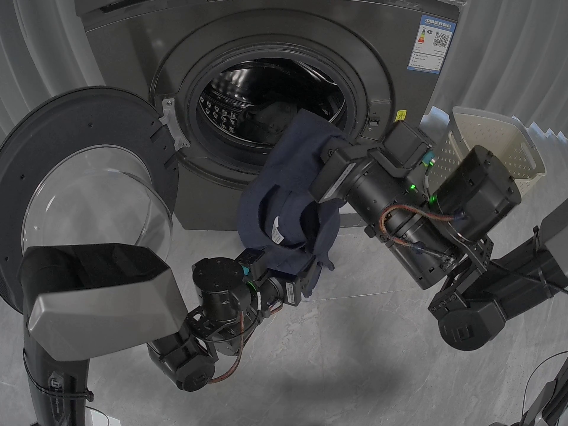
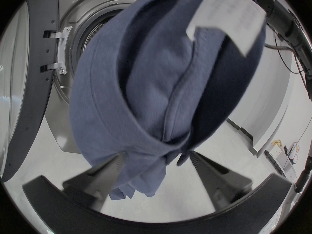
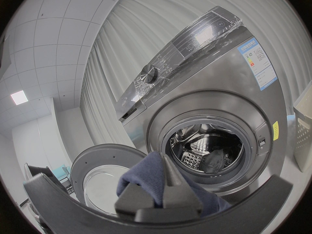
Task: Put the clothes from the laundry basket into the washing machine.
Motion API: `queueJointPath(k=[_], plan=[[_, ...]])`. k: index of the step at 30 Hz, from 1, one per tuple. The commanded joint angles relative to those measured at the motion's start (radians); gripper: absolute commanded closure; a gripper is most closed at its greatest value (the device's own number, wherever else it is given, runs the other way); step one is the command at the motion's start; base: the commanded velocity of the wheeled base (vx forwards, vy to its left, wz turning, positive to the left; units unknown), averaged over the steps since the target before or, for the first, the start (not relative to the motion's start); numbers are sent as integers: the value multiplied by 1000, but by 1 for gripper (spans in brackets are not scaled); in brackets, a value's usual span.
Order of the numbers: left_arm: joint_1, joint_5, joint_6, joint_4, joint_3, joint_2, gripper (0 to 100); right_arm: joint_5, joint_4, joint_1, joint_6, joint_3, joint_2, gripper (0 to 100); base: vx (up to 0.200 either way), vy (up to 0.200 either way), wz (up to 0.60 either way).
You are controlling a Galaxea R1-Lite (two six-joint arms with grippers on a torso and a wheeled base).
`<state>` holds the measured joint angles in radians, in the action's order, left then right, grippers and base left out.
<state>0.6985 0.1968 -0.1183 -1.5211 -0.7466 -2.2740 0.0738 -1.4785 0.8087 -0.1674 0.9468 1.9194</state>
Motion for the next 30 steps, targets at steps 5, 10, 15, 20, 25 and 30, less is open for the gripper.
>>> queueJointPath(k=[5,10,15,20,25,30], plan=[[-20,10,-3,-1,-27,21,100,0,-2,-2,0,-16,-2,100,0,0,0],[-30,9,-1,-1,3,80,100,1,-2,-14,0,-19,-2,100,0,0,0],[-28,-5,3,2,105,211,100,3,7,-39,0,-26,-6,100,0,0,0],[-37,-42,5,5,250,367,100,3,6,-74,0,-59,-23,100,0,0,0],[-105,-79,11,4,305,478,100,3,4,-92,0,-140,-62,100,0,0,0],[-180,-140,9,16,288,561,100,1,-3,-112,0,-186,-94,100,0,0,0]])
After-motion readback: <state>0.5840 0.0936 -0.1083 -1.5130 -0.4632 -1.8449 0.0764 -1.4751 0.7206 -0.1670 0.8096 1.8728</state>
